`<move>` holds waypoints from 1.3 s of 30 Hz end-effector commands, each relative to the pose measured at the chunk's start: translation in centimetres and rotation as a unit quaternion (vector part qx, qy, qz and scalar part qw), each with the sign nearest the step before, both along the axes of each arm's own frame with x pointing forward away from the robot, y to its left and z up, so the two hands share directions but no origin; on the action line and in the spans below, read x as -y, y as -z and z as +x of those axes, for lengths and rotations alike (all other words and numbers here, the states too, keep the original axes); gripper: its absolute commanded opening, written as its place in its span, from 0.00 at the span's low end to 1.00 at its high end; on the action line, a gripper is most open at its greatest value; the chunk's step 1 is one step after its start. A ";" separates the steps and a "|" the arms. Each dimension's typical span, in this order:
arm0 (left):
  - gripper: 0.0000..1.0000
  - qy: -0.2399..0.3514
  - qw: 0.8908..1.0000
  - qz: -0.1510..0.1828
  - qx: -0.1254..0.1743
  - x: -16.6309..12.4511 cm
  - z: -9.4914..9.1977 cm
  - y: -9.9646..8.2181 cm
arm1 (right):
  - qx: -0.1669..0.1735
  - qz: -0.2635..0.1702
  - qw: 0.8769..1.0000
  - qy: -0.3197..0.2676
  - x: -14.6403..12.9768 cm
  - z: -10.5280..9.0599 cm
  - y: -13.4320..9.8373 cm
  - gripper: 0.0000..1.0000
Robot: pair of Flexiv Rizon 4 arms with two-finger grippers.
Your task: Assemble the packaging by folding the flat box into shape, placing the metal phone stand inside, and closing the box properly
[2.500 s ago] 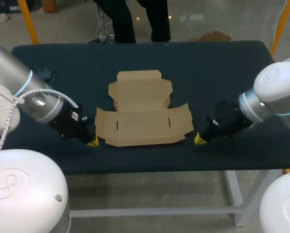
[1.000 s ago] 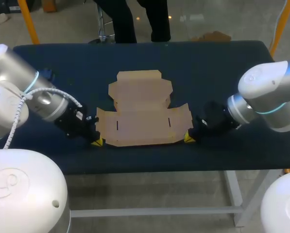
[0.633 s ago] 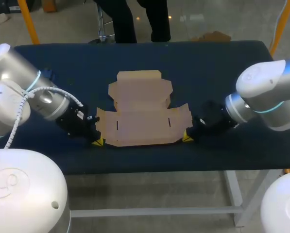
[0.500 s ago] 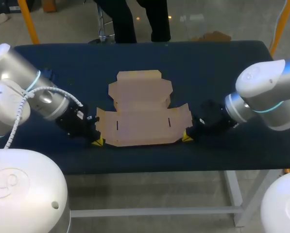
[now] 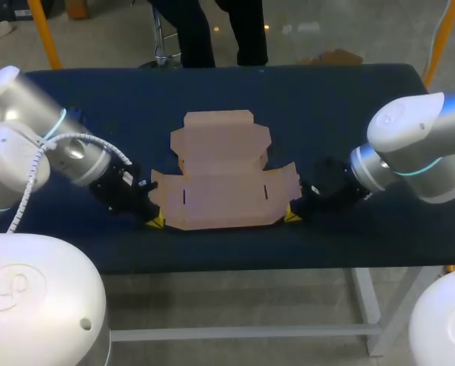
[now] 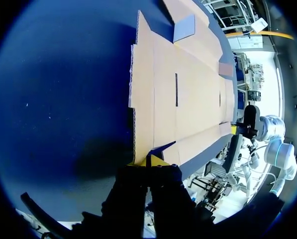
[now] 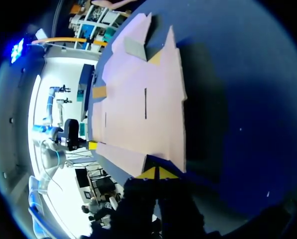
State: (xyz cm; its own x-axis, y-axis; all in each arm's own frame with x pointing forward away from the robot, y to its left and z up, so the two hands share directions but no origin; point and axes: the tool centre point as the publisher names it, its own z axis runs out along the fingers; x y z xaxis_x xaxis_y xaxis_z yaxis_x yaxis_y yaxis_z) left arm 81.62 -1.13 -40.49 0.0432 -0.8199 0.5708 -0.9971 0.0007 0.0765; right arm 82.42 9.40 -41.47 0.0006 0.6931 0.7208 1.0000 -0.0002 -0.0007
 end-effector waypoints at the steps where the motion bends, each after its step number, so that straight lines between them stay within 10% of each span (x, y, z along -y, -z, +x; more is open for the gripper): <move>1: 0.00 0.006 1.000 0.001 -0.008 0.3 0.7 0.2 | -0.003 -0.001 1.000 -0.003 0.1 0.1 -0.1 0.00; 39: 0.00 0.041 0.998 0.044 0.006 3.9 -0.2 -1.8 | 0.018 -0.034 0.999 -0.021 -1.6 -0.1 -1.3 0.00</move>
State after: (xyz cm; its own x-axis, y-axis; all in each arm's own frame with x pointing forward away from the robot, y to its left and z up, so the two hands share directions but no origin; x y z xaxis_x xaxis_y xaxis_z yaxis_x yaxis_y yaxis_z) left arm 81.29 -4.78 -38.85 -0.0322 -0.8613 0.5070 -0.9952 0.0743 0.0631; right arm 82.43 10.66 -40.41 -0.0550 0.7276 0.6838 0.9985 0.0443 0.0332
